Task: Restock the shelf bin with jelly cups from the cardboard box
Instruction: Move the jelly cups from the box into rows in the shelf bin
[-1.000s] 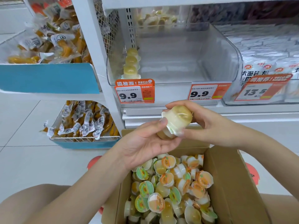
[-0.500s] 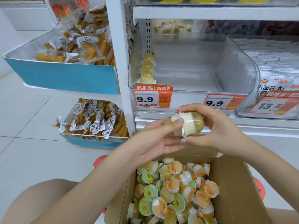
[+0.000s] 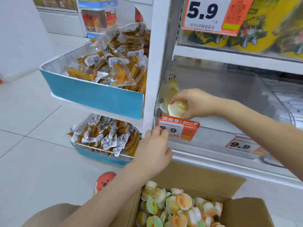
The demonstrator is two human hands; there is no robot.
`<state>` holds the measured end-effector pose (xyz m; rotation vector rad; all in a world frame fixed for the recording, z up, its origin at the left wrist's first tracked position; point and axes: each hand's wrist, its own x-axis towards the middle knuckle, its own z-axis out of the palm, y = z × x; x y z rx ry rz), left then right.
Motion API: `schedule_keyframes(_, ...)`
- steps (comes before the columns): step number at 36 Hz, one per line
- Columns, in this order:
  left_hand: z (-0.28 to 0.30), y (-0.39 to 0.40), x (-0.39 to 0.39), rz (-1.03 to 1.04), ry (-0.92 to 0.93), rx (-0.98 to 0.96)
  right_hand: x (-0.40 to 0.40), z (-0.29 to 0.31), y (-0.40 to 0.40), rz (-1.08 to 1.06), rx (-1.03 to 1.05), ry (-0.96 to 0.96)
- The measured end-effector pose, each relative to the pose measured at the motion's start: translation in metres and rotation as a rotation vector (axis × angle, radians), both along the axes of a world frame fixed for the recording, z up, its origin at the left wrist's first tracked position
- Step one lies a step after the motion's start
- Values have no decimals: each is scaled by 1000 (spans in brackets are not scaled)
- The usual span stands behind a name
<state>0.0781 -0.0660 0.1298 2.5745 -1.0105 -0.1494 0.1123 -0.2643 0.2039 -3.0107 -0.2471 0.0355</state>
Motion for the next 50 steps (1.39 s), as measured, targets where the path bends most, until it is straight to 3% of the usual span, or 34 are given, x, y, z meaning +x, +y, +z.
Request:
schedule_keyframes(9,6,-7,12,-70,-59,59,30,-21,11,187,-89,82)
schedule_keyframes(28,6,-20,6,-36,-19,80,30,-28,4,158,-12,164)
schedule_keyframes(31,5,-19,6,-44,-28,86,15,-12,0,91,64,89)
schedule_keyframes(35,4,-16,6,-53,-62,81,-24,8,-15,-48,265,-149)
schedule_keyframes(41,-10,-16,-5,-69,-67,104,-114,-9,-22,-249,461,-428)
schedule_keyframes(47,-77,-22,-49,-118,190,191,-187,-60,-9,-406,741,-356)
schedule_keyframes(50,-120,-12,-55,-179,290,348,-206,-105,-1,-458,751,-174)
